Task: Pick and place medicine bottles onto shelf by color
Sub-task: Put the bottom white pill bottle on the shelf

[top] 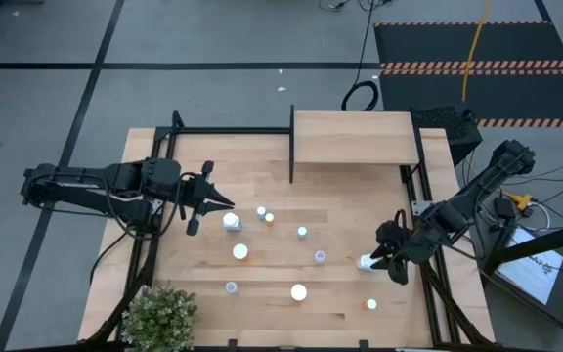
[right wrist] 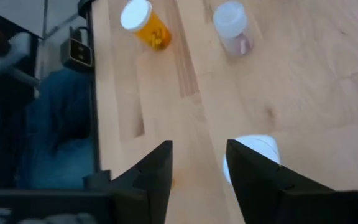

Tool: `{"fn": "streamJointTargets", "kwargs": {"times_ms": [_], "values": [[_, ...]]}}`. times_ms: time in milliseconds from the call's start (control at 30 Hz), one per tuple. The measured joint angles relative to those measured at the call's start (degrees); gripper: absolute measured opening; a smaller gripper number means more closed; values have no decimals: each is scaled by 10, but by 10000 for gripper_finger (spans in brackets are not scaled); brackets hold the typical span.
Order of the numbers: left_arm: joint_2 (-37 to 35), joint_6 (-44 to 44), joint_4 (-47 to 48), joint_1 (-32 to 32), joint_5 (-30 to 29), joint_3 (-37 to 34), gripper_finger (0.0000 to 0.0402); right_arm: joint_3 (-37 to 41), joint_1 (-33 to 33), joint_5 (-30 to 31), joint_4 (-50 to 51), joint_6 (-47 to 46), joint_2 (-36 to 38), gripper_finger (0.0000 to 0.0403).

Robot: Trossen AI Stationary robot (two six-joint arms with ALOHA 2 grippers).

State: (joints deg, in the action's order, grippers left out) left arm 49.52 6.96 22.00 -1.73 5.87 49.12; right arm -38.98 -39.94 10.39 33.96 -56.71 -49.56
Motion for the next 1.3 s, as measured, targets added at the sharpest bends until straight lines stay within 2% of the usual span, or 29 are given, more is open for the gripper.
{"fn": "streamJointTargets", "kwargs": {"times_ms": [300,500,933,1300], "values": [[0,0,0,0,0,0,37,0,1,8,56,11,-3,230],[0,3,0,0,-1,0,37,0,1,18,53,52,-38,270],[0,13,-26,0,-21,0,37,1,13,-17,46,35,-110,277],[0,33,-28,0,-23,0,37,1,54,-40,31,102,-164,274]]}}
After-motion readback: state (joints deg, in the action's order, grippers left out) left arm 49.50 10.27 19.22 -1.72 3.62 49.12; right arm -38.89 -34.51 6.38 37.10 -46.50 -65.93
